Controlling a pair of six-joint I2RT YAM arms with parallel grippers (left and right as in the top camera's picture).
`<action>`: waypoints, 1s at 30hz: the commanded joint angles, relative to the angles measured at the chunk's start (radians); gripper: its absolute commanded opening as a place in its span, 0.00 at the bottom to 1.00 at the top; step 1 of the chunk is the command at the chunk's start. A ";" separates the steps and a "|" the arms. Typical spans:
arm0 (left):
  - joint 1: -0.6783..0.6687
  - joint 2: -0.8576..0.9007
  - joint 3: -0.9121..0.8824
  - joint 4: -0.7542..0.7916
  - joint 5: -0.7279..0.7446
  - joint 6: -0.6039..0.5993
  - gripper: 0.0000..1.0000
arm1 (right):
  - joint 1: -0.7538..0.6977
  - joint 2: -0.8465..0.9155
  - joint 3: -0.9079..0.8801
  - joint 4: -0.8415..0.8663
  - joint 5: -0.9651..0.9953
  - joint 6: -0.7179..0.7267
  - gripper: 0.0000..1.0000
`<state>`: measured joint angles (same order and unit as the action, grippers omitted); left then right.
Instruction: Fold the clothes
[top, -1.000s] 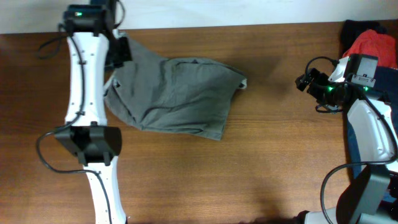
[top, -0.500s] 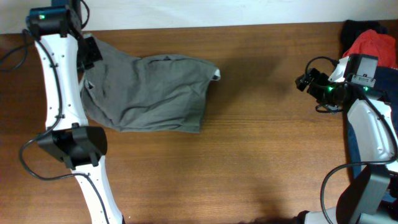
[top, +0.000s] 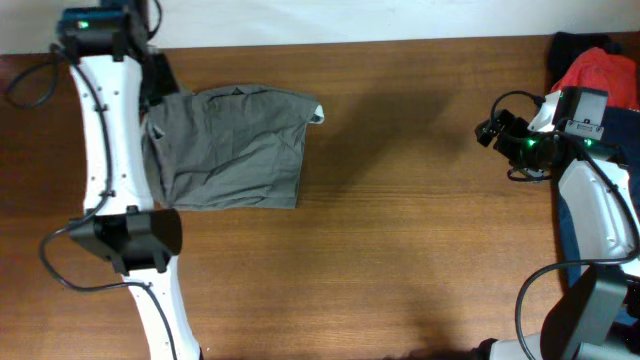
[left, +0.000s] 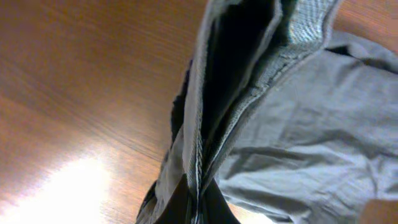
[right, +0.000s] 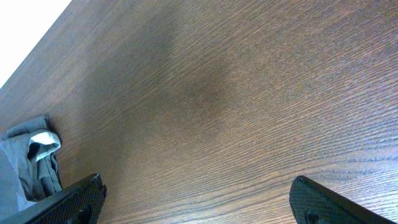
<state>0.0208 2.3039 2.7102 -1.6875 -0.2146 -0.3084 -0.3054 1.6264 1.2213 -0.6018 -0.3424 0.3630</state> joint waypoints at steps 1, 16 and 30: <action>-0.051 -0.038 0.019 0.014 -0.006 -0.021 0.01 | -0.003 -0.004 0.001 0.000 -0.005 -0.003 0.99; -0.163 -0.038 0.019 0.050 0.061 -0.114 0.04 | -0.003 -0.004 0.001 0.000 -0.005 -0.003 0.99; -0.174 0.156 0.019 0.059 0.156 -0.126 0.77 | -0.003 -0.004 0.001 0.000 -0.005 -0.003 0.99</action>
<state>-0.1493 2.3550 2.7251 -1.6352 -0.1032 -0.4202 -0.3054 1.6264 1.2213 -0.6018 -0.3424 0.3626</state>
